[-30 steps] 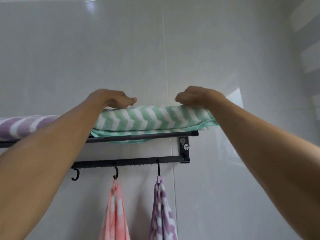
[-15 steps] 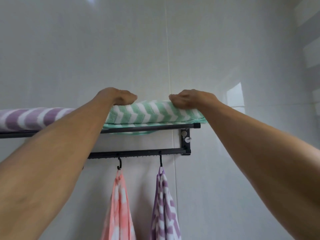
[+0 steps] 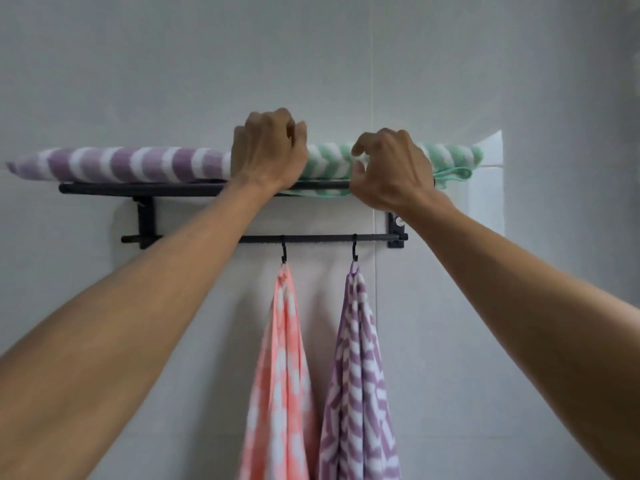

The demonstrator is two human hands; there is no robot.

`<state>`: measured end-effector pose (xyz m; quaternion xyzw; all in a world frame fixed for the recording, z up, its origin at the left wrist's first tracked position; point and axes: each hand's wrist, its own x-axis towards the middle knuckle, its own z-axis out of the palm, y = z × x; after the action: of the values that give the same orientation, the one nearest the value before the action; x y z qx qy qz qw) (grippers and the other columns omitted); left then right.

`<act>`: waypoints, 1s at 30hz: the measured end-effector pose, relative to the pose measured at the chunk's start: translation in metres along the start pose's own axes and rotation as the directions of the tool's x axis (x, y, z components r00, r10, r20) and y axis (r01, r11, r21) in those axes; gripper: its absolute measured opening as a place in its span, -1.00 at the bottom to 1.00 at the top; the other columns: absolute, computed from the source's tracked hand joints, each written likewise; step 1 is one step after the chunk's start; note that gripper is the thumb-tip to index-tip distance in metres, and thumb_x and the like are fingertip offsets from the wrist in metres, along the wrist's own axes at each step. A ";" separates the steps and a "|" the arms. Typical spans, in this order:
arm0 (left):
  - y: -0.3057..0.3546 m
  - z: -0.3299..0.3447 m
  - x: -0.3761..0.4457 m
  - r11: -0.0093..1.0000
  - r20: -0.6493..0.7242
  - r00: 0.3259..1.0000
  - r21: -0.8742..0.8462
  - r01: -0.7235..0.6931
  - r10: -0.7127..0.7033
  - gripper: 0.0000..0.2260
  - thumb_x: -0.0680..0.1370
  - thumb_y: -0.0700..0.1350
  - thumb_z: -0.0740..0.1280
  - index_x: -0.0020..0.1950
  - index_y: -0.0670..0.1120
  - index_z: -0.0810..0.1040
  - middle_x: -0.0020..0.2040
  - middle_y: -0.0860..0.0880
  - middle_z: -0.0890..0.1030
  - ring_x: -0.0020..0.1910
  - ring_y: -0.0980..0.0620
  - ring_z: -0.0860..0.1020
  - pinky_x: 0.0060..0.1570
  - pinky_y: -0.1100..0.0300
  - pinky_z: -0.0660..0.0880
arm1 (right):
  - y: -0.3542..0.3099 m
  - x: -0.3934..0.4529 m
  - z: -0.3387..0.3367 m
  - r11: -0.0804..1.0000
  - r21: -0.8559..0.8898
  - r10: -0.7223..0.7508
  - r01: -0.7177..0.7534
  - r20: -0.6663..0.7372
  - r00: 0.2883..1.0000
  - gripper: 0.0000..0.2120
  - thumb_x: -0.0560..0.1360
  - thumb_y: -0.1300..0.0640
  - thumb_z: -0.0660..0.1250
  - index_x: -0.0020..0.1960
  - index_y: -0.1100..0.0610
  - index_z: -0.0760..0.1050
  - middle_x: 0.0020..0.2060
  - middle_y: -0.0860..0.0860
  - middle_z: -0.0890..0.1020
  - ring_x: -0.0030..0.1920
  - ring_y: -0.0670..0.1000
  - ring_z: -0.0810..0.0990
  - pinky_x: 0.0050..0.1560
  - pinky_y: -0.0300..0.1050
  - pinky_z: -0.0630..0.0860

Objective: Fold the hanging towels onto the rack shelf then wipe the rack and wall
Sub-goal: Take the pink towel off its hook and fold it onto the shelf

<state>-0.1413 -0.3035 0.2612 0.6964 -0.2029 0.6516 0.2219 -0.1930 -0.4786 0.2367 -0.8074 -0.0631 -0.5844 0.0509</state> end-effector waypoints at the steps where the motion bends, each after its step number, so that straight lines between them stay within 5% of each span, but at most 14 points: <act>1: -0.001 -0.001 -0.010 0.999 -0.026 1.000 -0.036 -0.009 0.008 -0.64 0.62 0.06 0.15 -0.12 -0.16 0.59 -0.16 -0.17 0.66 -0.13 -0.18 0.57 0.03 -0.09 0.53 | -0.003 -0.008 0.003 0.999 0.034 0.008 -0.008 -0.015 1.000 -0.67 0.50 0.13 0.27 0.23 0.04 0.61 0.15 0.05 0.65 0.19 0.16 0.55 -0.04 -0.02 0.48; 6: 0.000 -0.011 -0.070 0.987 0.024 0.999 -0.154 0.052 -0.049 -0.65 0.61 0.05 0.20 -0.28 -0.11 0.50 -0.32 -0.11 0.58 -0.30 -0.15 0.52 -0.25 0.02 0.50 | -0.018 -0.052 0.014 0.966 0.183 0.154 -0.182 0.157 0.976 -0.68 0.44 0.14 0.25 0.12 -0.01 0.66 0.03 0.03 0.72 0.03 0.17 0.64 -0.09 -0.02 0.59; 10: -0.008 -0.018 -0.107 0.953 0.156 0.956 -0.135 0.270 -0.249 -0.65 0.62 0.02 0.24 -0.31 -0.12 0.48 -0.37 -0.06 0.52 -0.34 -0.08 0.47 -0.31 0.11 0.31 | -0.021 -0.078 0.028 0.921 0.264 0.184 -0.286 0.351 0.918 -0.71 0.43 0.16 0.27 0.07 0.00 0.67 0.03 0.03 0.71 0.00 0.14 0.66 0.05 0.04 0.64; 19: -0.038 0.007 -0.211 0.722 0.539 0.596 0.032 0.691 -0.595 -0.88 0.45 -0.08 0.36 -0.27 -0.08 0.60 -0.30 -0.03 0.66 -0.20 -0.10 0.65 -0.04 0.00 0.64 | -0.009 -0.150 0.097 0.821 0.352 0.156 -0.450 0.619 0.770 -0.77 0.46 0.21 0.31 0.01 0.08 0.71 0.00 0.00 0.74 0.11 0.07 0.67 0.18 0.01 0.62; 23: -0.053 0.029 -0.245 0.672 0.586 0.514 0.072 0.737 -0.626 -0.87 0.49 0.03 0.42 -0.11 -0.01 0.62 -0.12 0.04 0.68 -0.03 -0.02 0.63 0.08 0.09 0.59 | -0.013 -0.170 0.125 0.770 0.348 0.172 -0.536 0.695 0.698 -0.77 0.48 0.28 0.30 0.05 0.24 0.68 -0.10 0.13 0.74 -0.15 0.11 0.72 -0.07 0.01 0.69; 25: -0.062 0.039 -0.252 0.670 0.571 0.520 0.073 0.739 -0.635 -0.72 0.50 0.11 0.44 0.07 -0.05 0.61 -0.01 0.00 0.67 0.08 -0.05 0.62 0.13 0.10 0.55 | -0.016 -0.172 0.136 0.720 0.341 0.210 -0.604 0.723 0.658 -0.68 0.52 0.29 0.28 0.24 0.27 0.60 0.03 0.21 0.71 -0.22 0.12 0.70 -0.30 -0.07 0.67; 30: -0.087 0.066 -0.242 0.676 0.615 0.530 0.006 0.737 -0.584 -0.47 0.53 0.18 0.41 0.38 -0.10 0.52 0.22 -0.09 0.63 0.21 -0.09 0.59 0.20 0.13 0.51 | -0.025 -0.151 0.169 0.606 0.365 0.258 -0.707 0.751 0.608 -0.50 0.61 0.11 0.30 0.53 0.13 0.33 0.25 0.15 0.63 0.04 0.13 0.69 -0.20 0.00 0.70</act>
<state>-0.0538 -0.2717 0.0120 0.8462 -0.0596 0.2451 0.4694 -0.0852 -0.4341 0.0402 -0.8678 -0.0315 -0.1797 0.4622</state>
